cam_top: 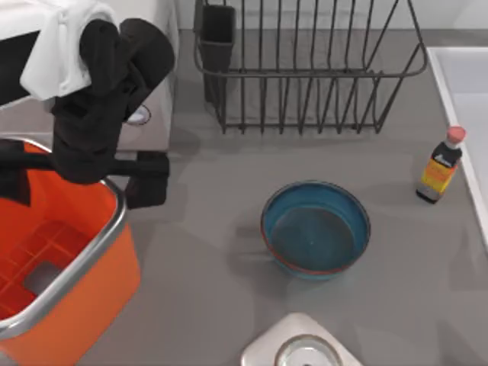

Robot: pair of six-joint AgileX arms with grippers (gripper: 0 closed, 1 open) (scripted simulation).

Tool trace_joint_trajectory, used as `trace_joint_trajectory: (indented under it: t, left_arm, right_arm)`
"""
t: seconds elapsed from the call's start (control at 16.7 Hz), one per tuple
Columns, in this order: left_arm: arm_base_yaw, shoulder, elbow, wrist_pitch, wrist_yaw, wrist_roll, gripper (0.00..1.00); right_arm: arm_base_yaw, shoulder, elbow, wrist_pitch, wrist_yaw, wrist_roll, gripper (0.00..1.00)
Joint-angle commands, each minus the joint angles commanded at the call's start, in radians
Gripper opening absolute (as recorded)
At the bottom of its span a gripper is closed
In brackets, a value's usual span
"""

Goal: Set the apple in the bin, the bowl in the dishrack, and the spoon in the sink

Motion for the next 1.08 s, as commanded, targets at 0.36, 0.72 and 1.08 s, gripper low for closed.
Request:
trace_joint_trajectory:
  t: [0.36,0.72,1.08]
  left_arm:
    - [0.076,-0.278,-0.232,0.182,0.104,0.109,1.00]
    - [0.202,-0.771,-0.586,0.518,0.194,0.269,1.00]
    - [0.338,-1.285,-0.966,0.867,0.270,0.423,1.00]
  right_arm:
    - [0.000,0.000,0.000,0.000,0.000,0.000,1.00]
    - [0.000,0.000,0.000,0.000,0.000,0.000,1.00]
    - [0.000,0.000,0.000,0.000,0.000,0.000,1.00]
